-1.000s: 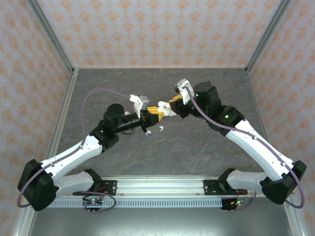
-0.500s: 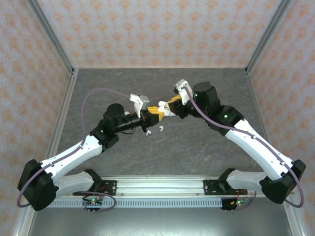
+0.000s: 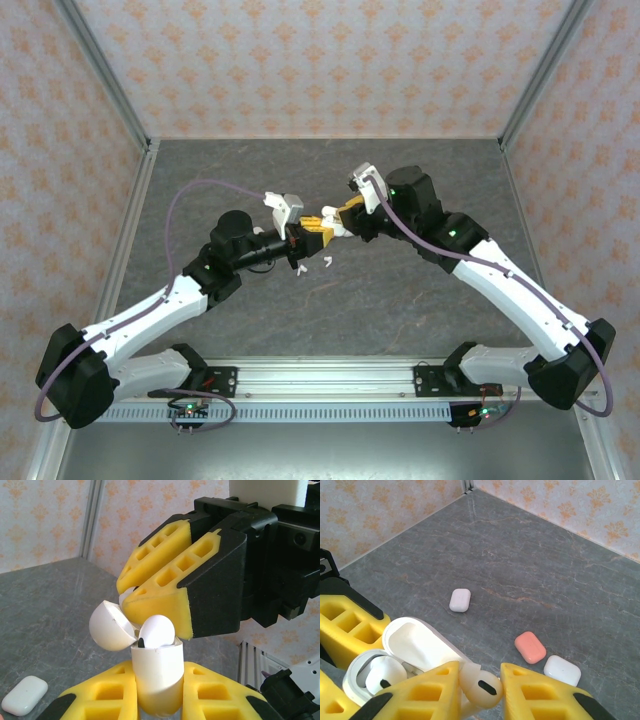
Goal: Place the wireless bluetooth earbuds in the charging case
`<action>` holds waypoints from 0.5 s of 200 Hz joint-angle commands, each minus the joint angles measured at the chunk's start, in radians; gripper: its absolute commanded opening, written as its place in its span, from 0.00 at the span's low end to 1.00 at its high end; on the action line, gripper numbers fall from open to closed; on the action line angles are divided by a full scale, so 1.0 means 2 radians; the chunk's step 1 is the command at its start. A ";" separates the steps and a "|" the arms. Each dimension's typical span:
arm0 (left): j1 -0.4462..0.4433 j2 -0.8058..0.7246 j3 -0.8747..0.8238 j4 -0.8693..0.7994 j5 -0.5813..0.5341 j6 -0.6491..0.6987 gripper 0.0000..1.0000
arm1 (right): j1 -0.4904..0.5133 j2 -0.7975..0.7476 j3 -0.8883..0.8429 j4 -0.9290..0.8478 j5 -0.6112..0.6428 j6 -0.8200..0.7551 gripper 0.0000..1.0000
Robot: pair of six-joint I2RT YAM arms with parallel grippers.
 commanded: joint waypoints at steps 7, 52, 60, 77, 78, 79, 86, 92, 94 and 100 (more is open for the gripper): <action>-0.004 -0.005 0.016 0.031 -0.008 -0.001 0.00 | 0.003 -0.008 0.009 -0.023 -0.024 0.006 0.25; -0.004 -0.007 0.013 0.036 -0.014 -0.001 0.00 | 0.003 -0.009 0.017 -0.043 -0.040 0.023 0.26; -0.004 -0.007 0.013 0.036 -0.013 -0.002 0.00 | 0.003 -0.008 0.017 -0.040 -0.044 0.026 0.26; -0.004 -0.007 0.012 0.038 -0.014 -0.002 0.00 | 0.003 -0.009 0.018 -0.039 -0.048 0.031 0.27; -0.004 -0.007 0.012 0.038 -0.014 -0.002 0.00 | 0.003 -0.009 0.018 -0.039 -0.048 0.031 0.27; -0.004 -0.007 0.012 0.038 -0.015 -0.002 0.00 | 0.003 -0.009 0.018 -0.039 -0.048 0.031 0.27; -0.004 -0.007 0.011 0.038 -0.014 -0.001 0.00 | 0.003 -0.008 0.018 -0.039 -0.049 0.031 0.28; -0.004 -0.008 0.011 0.038 -0.015 -0.002 0.00 | 0.003 -0.008 0.019 -0.039 -0.050 0.032 0.28; -0.004 -0.008 0.010 0.039 -0.015 -0.002 0.00 | 0.003 -0.008 0.020 -0.039 -0.049 0.033 0.28; -0.004 -0.008 0.010 0.039 -0.015 -0.002 0.00 | 0.003 -0.009 0.020 -0.039 -0.050 0.033 0.28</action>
